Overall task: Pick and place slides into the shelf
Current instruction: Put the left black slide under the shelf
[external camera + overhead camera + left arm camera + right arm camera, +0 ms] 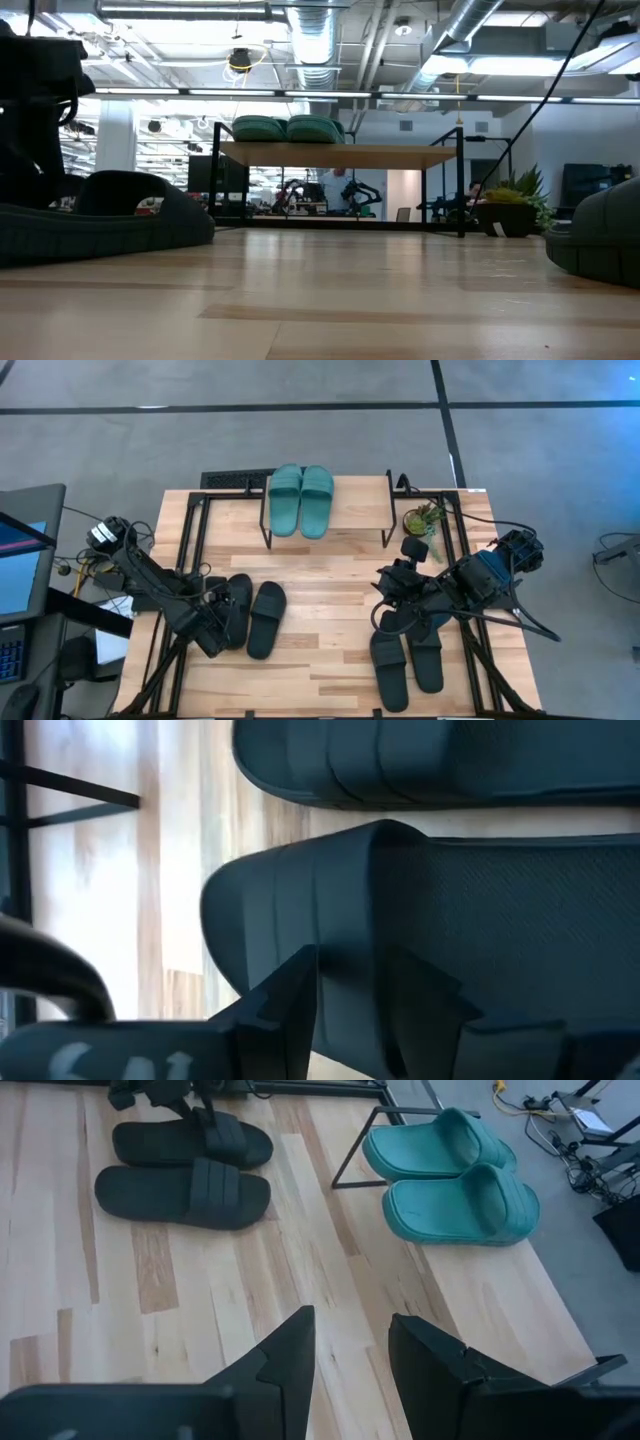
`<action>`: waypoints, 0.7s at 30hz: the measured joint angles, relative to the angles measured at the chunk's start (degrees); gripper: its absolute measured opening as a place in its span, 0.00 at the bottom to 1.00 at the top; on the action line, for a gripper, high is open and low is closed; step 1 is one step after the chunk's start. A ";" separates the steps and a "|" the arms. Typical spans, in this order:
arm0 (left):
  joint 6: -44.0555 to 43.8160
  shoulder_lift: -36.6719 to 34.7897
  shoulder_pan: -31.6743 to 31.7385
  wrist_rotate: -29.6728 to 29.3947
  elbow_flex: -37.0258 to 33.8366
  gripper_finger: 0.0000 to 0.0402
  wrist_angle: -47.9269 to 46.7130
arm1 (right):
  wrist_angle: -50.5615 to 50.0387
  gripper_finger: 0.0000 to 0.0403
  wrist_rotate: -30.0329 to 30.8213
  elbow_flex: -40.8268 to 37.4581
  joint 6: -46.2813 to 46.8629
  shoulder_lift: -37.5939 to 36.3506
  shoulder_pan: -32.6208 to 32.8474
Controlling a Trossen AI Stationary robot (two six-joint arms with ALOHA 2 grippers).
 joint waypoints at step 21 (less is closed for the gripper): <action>-0.07 0.00 1.97 -1.98 -2.47 0.22 4.11 | 0.00 0.29 0.00 0.00 -0.04 0.00 0.02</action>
